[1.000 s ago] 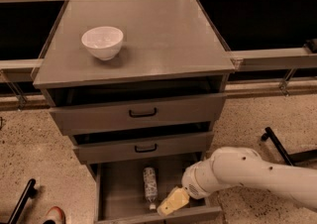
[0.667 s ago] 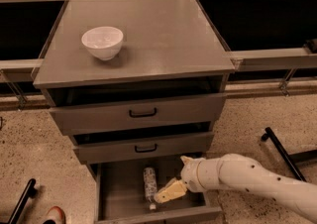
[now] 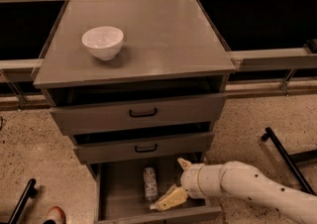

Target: Pick blue plastic bottle from bottom drawer and place on counter

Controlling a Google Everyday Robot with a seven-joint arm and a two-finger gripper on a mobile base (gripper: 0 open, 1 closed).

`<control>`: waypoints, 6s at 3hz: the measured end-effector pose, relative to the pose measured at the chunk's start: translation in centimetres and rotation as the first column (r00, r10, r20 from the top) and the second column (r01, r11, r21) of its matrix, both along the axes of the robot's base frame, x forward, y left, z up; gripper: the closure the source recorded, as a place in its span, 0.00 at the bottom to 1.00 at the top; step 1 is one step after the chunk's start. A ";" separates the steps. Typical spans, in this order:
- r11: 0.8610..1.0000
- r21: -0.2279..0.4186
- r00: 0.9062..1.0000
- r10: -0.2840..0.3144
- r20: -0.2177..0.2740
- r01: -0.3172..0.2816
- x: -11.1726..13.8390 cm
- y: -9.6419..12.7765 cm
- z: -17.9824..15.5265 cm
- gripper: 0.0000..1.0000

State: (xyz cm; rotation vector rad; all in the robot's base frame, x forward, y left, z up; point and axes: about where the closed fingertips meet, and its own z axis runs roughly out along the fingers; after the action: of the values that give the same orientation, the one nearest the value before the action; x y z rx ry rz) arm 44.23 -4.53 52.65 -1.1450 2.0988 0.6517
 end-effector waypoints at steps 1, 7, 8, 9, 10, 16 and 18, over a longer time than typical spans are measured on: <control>0.996 0.056 0.997 0.074 -0.010 -0.073 0.8 1.4 -1.2 0.00; 0.893 0.304 0.940 0.285 0.186 -0.331 5.6 10.2 -12.0 0.00; 0.869 0.341 0.930 0.305 0.205 -0.360 6.2 11.1 -17.4 0.00; 0.838 0.374 0.915 0.330 0.232 -0.397 6.6 10.9 -19.0 0.00; 0.833 0.377 0.912 0.335 0.238 -0.405 6.7 10.8 -19.1 0.00; 0.983 0.159 0.987 -0.108 0.123 0.088 13.6 7.4 -36.7 0.00; 0.976 0.157 0.985 -0.163 0.062 0.152 14.2 8.2 -39.3 0.50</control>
Offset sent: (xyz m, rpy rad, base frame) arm 0.0397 0.1335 -0.1033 0.6006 0.0131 0.4233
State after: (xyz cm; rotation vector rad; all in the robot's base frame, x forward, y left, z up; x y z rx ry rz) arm 58.41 3.69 13.37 -0.8954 2.0149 0.6702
